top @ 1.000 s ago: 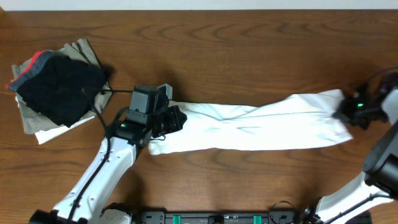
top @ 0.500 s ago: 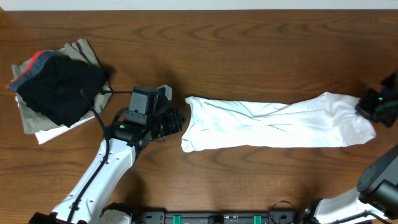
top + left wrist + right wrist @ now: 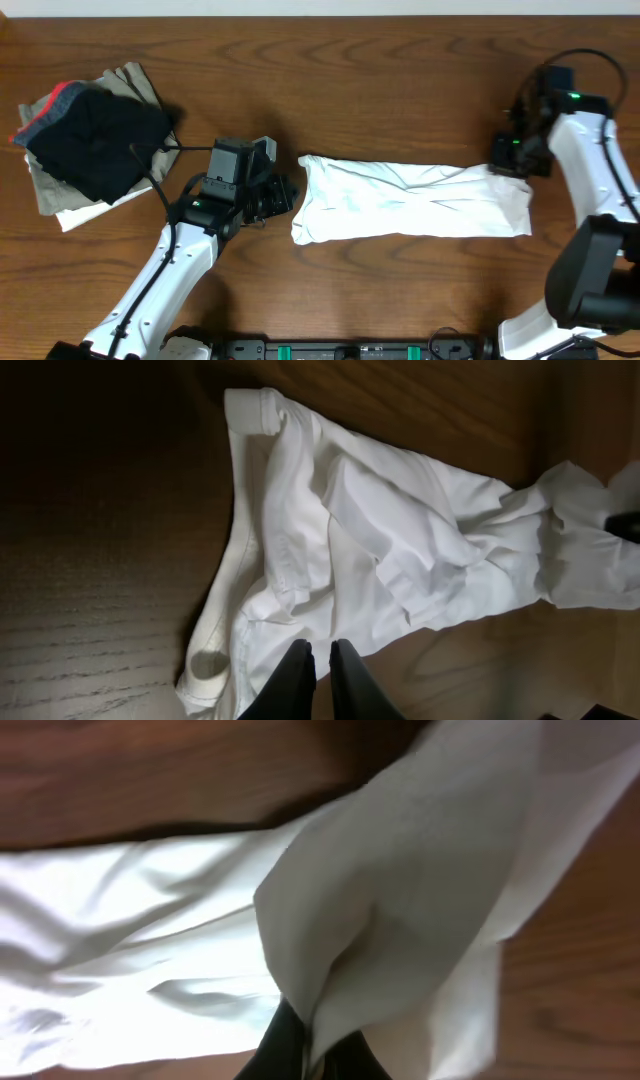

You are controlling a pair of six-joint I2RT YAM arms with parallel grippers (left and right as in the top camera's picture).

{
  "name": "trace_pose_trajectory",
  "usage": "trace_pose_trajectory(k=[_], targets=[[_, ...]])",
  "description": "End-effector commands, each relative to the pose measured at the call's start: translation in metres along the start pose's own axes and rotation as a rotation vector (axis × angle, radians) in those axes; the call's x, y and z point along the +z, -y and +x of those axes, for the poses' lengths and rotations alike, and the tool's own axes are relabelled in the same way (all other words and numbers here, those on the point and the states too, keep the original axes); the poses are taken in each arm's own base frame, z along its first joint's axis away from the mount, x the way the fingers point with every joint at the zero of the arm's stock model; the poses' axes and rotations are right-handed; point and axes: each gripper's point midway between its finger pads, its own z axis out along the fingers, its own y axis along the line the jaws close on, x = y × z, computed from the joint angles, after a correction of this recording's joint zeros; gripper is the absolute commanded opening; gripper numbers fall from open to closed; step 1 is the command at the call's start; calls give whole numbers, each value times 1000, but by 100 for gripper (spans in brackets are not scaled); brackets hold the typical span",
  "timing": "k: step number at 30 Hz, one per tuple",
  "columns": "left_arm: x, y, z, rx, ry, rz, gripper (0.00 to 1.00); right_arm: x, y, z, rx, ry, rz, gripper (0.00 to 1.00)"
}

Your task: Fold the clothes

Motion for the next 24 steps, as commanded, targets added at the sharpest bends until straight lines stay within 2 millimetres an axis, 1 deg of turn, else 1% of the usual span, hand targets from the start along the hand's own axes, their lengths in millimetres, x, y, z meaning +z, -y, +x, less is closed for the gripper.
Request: trace_pose_trajectory(k=[1,4,9,12,15,19,22,24], targets=[[-2,1,-1,24,3,5,11,-1,-22,9,-25,4,36,1],[-2,1,-1,24,3,5,11,7,-43,20,-81,-6,70,1],[-2,1,0,22,0,3,11,18,-70,36,-175,-13,78,1],[-2,1,0,22,0,3,11,29,-82,47,-190,-21,79,1],[-2,1,0,22,0,3,11,42,-89,59,-217,-31,81,1],[-2,1,0,22,0,3,11,57,-92,73,-242,-43,84,2],[-2,1,0,22,0,3,11,65,-92,77,-252,-42,83,11],[-2,0,1,20,-2,1,11,67,-93,76,-253,-33,79,13]])
